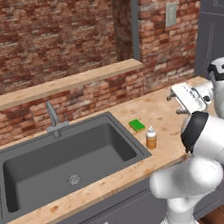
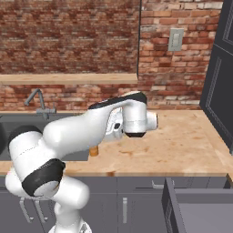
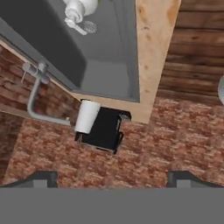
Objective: Restock the sink supplies by placing the sponge and soap dispenser on the counter and next to the sink. Make sure the soap dispenser is upright.
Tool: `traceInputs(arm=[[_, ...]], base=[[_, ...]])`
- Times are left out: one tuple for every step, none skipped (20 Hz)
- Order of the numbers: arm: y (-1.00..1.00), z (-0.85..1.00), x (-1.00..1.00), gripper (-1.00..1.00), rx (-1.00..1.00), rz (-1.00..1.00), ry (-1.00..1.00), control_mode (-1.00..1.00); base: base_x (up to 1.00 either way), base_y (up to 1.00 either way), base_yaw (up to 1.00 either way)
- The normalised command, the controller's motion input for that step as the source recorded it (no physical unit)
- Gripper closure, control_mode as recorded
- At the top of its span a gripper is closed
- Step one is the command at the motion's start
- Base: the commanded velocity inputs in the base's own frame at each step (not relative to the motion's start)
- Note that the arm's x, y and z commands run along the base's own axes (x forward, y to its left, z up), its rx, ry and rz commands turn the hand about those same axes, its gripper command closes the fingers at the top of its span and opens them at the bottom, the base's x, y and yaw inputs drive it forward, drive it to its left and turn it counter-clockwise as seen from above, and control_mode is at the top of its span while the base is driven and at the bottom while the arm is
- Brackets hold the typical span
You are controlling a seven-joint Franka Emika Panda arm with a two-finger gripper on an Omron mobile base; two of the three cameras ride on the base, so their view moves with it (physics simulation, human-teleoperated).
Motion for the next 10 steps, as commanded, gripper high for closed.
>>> traceInputs(arm=[[0.16, 0.96, -0.79, -1.00, -0.15, -0.14, -0.17, -1.00], [0.14, 0.89, -0.71, -1.00, -0.17, -0.15, -0.16, -1.00], [0.12, 0.86, -0.71, -1.00, -0.19, -0.16, -0.17, -1.00], [0.14, 0.84, -0.70, -1.00, -0.20, -0.16, -0.18, -1.00], [0.16, 0.82, -0.67, -1.00, -0.21, -0.16, -0.17, -1.00], [0.19, 0.81, -0.64, -1.00, -0.23, -0.16, -0.17, -1.00], [0.19, 0.79, -0.61, -1.00, -0.25, -0.15, -0.17, -1.00], [0.21, 0.76, -0.57, -1.00, -0.27, -0.14, -0.17, -1.00], [0.25, 0.71, -0.54, -1.00, -0.28, -0.13, -0.16, -1.00], [0.27, 0.62, -0.49, -1.00, -0.30, -0.13, -0.14, -1.00]], base=[[0.00, 0.00, 0.00], [0.00, 0.00, 0.00], [0.00, 0.00, 0.00], [0.00, 0.00, 0.00], [0.00, 0.00, 0.00], [0.00, 0.00, 0.00], [0.00, 0.00, 0.00], [0.00, 0.00, 0.00], [0.00, 0.00, 0.00], [0.00, 0.00, 0.00]])
